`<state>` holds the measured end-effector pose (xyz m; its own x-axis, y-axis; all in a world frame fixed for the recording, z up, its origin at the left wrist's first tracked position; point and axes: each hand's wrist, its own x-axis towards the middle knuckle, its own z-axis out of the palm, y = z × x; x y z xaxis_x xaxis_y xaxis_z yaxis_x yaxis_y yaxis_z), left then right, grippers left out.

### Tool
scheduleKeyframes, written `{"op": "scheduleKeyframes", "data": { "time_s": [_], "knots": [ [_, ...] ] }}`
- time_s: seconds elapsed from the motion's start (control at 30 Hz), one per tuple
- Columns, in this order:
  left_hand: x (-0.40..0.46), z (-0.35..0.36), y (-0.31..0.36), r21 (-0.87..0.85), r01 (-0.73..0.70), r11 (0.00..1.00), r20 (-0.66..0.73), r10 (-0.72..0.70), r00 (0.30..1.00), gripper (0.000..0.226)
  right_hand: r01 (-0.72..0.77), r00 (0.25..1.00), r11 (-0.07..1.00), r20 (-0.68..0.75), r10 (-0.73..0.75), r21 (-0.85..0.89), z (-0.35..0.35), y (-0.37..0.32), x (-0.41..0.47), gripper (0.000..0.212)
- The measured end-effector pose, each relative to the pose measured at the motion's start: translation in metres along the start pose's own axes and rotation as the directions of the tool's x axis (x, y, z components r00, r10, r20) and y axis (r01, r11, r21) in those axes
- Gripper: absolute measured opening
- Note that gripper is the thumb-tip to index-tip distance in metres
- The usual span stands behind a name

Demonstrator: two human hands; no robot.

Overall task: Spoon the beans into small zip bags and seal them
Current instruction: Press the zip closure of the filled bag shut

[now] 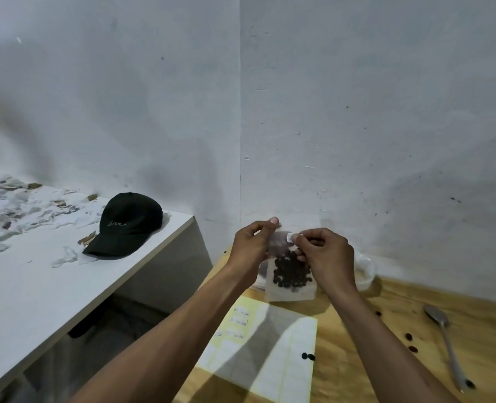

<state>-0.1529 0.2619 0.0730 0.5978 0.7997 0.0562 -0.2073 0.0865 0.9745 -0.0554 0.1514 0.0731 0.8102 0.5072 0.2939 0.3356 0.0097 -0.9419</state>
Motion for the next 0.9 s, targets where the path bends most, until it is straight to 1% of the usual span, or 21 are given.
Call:
{"op": "scheduleKeyframes", "data": {
  "time_s": [0.07, 0.13, 0.2, 0.27, 0.33, 0.4, 0.43, 0.47, 0.53, 0.57, 0.63, 0.77, 0.9],
  "knots": [
    [-0.002, 0.005, 0.0, 0.04, -0.018, 0.999, 0.06, 0.015, 0.998, 0.032, 0.006, 1.0, 0.999, -0.019, -0.007, -0.033, -0.005, 0.001, 0.001, 0.019],
    [-0.005, 0.012, 0.003, 0.036, -0.027, 0.999, 0.122, 0.022, 0.992, 0.033, 0.007, 0.999, 0.999, -0.041, -0.009, -0.054, -0.011, 0.001, 0.003, 0.02],
    [-0.007, 0.019, 0.006, 0.035, -0.045, 0.998, 0.145, 0.039, 0.989, 0.034, 0.002, 0.997, 0.996, -0.071, -0.008, -0.087, -0.019, -0.001, 0.005, 0.027],
    [-0.004, 0.026, 0.008, 0.031, -0.069, 0.997, 0.142, 0.064, 0.988, 0.029, -0.006, 0.994, 0.99, -0.109, -0.009, -0.139, -0.027, -0.005, 0.007, 0.041],
    [-0.001, 0.032, 0.01, 0.001, -0.08, 0.997, 0.147, 0.079, 0.986, 0.024, -0.038, 0.991, 0.991, -0.13, 0.021, -0.13, -0.037, -0.006, 0.012, 0.065],
    [0.002, 0.04, 0.011, -0.018, -0.079, 0.997, 0.153, 0.081, 0.985, 0.024, -0.102, 0.991, 0.994, -0.087, 0.1, -0.028, -0.046, -0.006, 0.018, 0.085],
    [0.002, 0.043, 0.012, -0.025, -0.08, 0.996, 0.157, 0.083, 0.984, 0.024, -0.132, 0.99, 0.99, -0.044, 0.134, 0.04, -0.05, -0.006, 0.021, 0.088],
    [0.002, 0.046, 0.013, -0.035, -0.083, 0.996, 0.162, 0.087, 0.983, 0.024, -0.152, 0.988, 0.982, 0.009, 0.152, 0.108, -0.055, -0.005, 0.024, 0.084],
    [0.0, 0.052, 0.016, -0.039, -0.093, 0.995, 0.167, 0.098, 0.981, 0.024, -0.165, 0.984, 0.968, 0.093, 0.15, 0.187, -0.061, -0.005, 0.028, 0.055],
    [-0.001, 0.054, 0.017, -0.036, -0.1, 0.994, 0.168, 0.105, 0.98, 0.024, -0.156, 0.985, 0.967, 0.106, 0.136, 0.203, -0.063, -0.007, 0.028, 0.039],
    [-0.002, 0.057, 0.016, -0.035, -0.094, 0.995, 0.162, 0.098, 0.982, 0.023, -0.124, 0.99, 0.971, 0.099, 0.105, 0.206, -0.065, -0.007, 0.028, 0.02],
    [-0.005, 0.058, 0.009, -0.019, -0.042, 0.999, 0.115, 0.044, 0.992, 0.02, -0.102, 0.99, 0.979, 0.111, 0.084, 0.177, -0.069, -0.003, 0.026, 0.005],
    [-0.008, 0.06, 0.006, -0.001, -0.019, 1.0, 0.04, 0.019, 0.999, 0.016, -0.078, 0.989, 0.991, 0.136, 0.063, 0.111, -0.071, 0.003, 0.023, 0.009]
  ]
}}
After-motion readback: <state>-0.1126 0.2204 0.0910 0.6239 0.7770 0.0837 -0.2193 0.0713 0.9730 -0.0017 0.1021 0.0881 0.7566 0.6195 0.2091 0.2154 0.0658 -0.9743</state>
